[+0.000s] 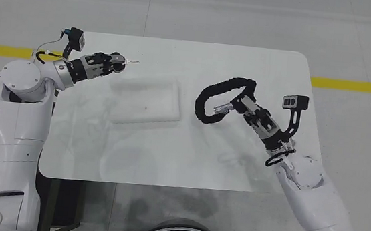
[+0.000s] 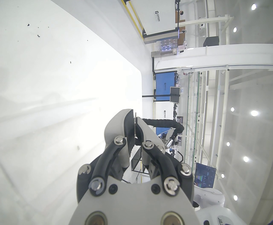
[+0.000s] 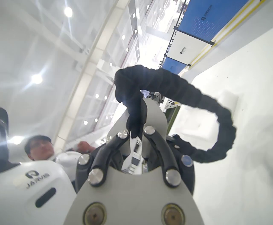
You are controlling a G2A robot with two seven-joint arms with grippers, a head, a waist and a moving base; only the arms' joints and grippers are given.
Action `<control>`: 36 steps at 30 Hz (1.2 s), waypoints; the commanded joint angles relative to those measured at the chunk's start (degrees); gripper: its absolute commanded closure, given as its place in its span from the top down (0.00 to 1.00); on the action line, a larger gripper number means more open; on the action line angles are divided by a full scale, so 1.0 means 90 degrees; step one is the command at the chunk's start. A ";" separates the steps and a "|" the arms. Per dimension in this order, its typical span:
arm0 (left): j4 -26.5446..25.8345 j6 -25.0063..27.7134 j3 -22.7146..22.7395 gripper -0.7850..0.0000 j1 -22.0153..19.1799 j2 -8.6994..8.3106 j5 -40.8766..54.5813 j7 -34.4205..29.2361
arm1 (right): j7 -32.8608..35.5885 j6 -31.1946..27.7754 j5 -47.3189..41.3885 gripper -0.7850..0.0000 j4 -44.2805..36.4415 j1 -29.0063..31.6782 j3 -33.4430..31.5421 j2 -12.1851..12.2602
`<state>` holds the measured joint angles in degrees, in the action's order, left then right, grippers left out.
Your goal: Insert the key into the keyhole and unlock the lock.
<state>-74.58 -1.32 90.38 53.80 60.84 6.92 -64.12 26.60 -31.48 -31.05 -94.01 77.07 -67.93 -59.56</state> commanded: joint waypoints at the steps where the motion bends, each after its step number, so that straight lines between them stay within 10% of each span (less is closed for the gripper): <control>1: 0.0000 0.0000 0.0000 0.00 0.0000 0.0000 0.0000 0.0000 | -0.0082 0.0144 -0.0665 0.00 0.0084 0.0007 0.0098 -0.0079; 18: -0.0380 -0.0072 0.0060 0.00 0.0481 0.0073 0.0927 0.0520 | -0.0106 -0.0388 -0.0926 0.00 -0.0150 0.0249 0.0201 -0.0301; 26: -0.0880 -0.0488 -0.0853 0.00 0.0985 0.0381 0.3093 0.1241 | -0.0240 -0.1082 -0.1314 0.00 -0.0164 0.0241 0.0602 -0.0573; 36: -0.1071 -0.0624 -0.1555 0.00 0.0789 0.0489 0.3104 0.0569 | 0.0066 -0.1549 -0.1159 0.00 0.0269 -0.0092 0.0855 -0.0809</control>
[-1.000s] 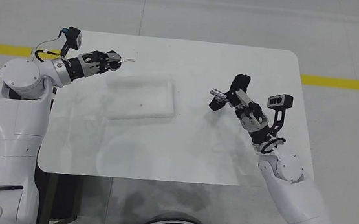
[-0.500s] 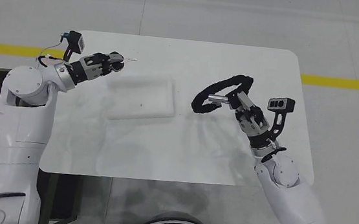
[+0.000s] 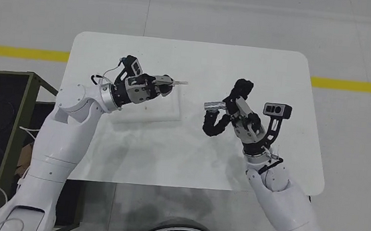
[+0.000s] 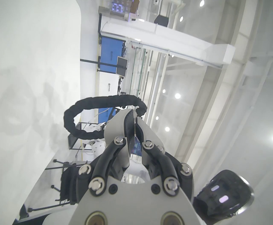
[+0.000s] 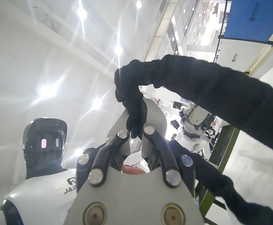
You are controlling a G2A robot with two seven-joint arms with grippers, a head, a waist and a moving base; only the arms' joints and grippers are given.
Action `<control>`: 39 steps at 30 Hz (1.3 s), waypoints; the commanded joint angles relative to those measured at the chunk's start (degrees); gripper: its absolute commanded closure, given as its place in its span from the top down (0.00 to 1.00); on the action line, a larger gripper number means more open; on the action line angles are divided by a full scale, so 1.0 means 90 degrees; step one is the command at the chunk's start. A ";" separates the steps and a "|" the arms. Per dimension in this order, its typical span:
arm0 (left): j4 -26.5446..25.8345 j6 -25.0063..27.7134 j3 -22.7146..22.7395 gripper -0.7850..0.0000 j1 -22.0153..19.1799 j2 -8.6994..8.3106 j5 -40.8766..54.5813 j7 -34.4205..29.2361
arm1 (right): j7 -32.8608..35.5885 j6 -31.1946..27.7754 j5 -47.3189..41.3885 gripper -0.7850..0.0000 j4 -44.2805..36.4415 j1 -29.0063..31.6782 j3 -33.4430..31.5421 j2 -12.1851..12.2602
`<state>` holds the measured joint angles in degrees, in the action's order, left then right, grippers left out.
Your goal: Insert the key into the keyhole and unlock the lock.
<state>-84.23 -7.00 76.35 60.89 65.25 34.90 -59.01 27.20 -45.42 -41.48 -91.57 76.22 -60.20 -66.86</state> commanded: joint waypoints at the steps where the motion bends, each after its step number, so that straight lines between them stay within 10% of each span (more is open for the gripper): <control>1: 0.0002 0.0007 0.0004 0.00 0.0002 0.0000 -0.0004 0.0000 | -0.0001 0.0000 0.0000 0.00 -0.0002 0.0003 -0.0004 0.0002; 10: -0.0075 0.0114 0.0035 0.00 0.0117 -0.0005 -0.0115 0.0157 | -0.0015 0.0022 0.0021 0.00 -0.0011 0.0057 -0.0006 0.0003; 22: -0.1084 0.2655 0.0035 0.00 0.0899 0.0047 -0.1020 0.0737 | -0.1124 -0.0087 0.1388 0.00 -0.0056 0.0170 -0.0403 -0.0176; 39: -0.1223 0.2613 -0.0406 0.00 0.1055 0.0195 -0.1638 0.1576 | -0.3298 -0.0236 0.3927 0.00 0.0220 0.0132 -0.0489 -0.0577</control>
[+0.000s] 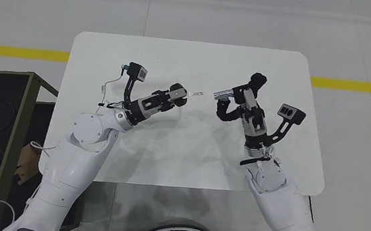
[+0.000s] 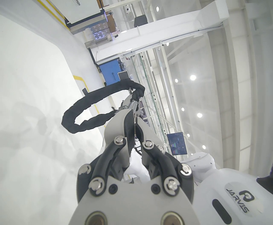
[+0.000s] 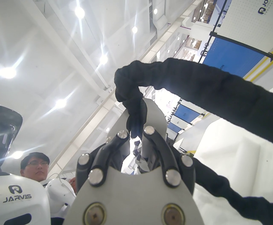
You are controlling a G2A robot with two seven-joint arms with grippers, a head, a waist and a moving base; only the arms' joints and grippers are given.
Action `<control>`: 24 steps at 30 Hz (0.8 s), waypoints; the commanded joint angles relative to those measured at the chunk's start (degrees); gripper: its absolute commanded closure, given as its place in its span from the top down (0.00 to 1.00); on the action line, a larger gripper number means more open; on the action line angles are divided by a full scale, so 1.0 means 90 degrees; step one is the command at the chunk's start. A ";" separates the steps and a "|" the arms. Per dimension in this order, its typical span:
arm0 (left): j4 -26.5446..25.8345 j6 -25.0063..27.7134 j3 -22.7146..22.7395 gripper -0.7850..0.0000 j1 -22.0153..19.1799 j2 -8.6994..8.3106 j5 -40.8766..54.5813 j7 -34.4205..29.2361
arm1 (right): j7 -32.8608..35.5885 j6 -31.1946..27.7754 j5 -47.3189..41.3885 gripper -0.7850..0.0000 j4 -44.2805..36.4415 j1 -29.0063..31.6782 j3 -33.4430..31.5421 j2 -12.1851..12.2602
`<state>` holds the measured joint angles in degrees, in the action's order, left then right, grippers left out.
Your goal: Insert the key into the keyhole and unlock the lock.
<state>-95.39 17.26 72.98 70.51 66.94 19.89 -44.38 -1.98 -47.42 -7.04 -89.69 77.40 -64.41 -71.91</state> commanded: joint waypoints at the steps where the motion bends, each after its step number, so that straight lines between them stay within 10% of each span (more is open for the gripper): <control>1: 0.0037 -0.0148 -0.0058 0.00 -0.0033 0.0013 0.0048 -0.0105 | -0.0113 -0.0026 0.0170 0.00 0.0010 0.0011 -0.0025 -0.0033; 24: 0.0270 -0.0197 -0.0139 0.00 -0.0179 0.0127 0.0043 -0.0302 | 0.0122 0.0122 0.0280 0.00 0.0022 0.0076 -0.0043 -0.0289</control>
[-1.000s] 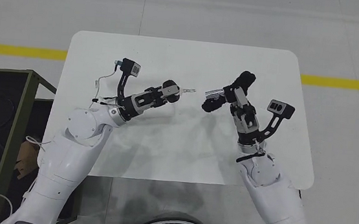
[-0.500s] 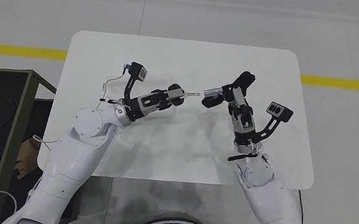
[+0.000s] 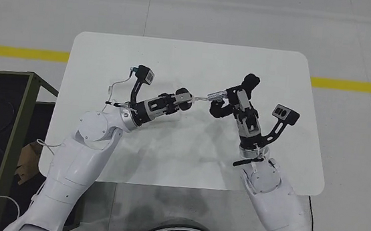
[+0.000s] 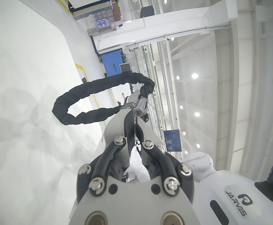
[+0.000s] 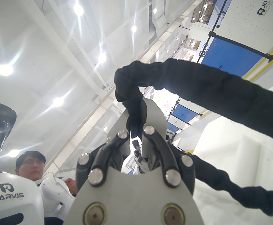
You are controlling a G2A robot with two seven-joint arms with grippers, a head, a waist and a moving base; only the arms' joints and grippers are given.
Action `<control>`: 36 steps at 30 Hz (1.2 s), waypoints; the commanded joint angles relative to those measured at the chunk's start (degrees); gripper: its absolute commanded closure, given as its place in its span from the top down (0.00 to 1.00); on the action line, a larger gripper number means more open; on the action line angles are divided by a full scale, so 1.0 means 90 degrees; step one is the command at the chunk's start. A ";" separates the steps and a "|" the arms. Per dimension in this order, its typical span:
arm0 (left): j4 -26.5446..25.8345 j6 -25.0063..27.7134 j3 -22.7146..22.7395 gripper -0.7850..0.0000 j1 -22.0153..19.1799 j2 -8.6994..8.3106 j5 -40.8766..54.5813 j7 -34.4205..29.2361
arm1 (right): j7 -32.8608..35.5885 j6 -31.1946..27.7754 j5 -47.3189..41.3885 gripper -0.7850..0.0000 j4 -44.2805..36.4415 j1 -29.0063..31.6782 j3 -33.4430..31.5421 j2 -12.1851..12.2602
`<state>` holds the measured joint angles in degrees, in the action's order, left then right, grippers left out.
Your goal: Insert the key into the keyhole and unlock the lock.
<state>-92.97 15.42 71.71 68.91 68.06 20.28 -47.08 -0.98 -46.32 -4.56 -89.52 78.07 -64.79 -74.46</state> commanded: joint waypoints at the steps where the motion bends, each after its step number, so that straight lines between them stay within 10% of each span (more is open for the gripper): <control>1: 0.0012 0.0020 0.0005 0.00 -0.0002 0.0010 0.0005 0.0005 | 0.0027 0.0010 -0.0007 0.00 0.0007 0.0003 -0.0005 -0.0020; 28: 0.0044 -0.0098 0.0131 0.00 0.0049 0.0087 0.0163 0.0079 | -0.0030 0.0316 -0.0121 0.00 0.0043 0.0071 -0.0211 -0.0189; 36: -0.0124 0.0033 0.0181 0.00 0.0516 0.0184 0.0742 0.1288 | -0.0849 0.0583 0.0132 0.00 -0.0057 0.0170 -0.0084 -0.0340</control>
<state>-94.10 15.69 73.58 73.20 69.62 26.75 -36.59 -7.91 -41.03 -3.62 -90.23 79.66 -65.70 -77.37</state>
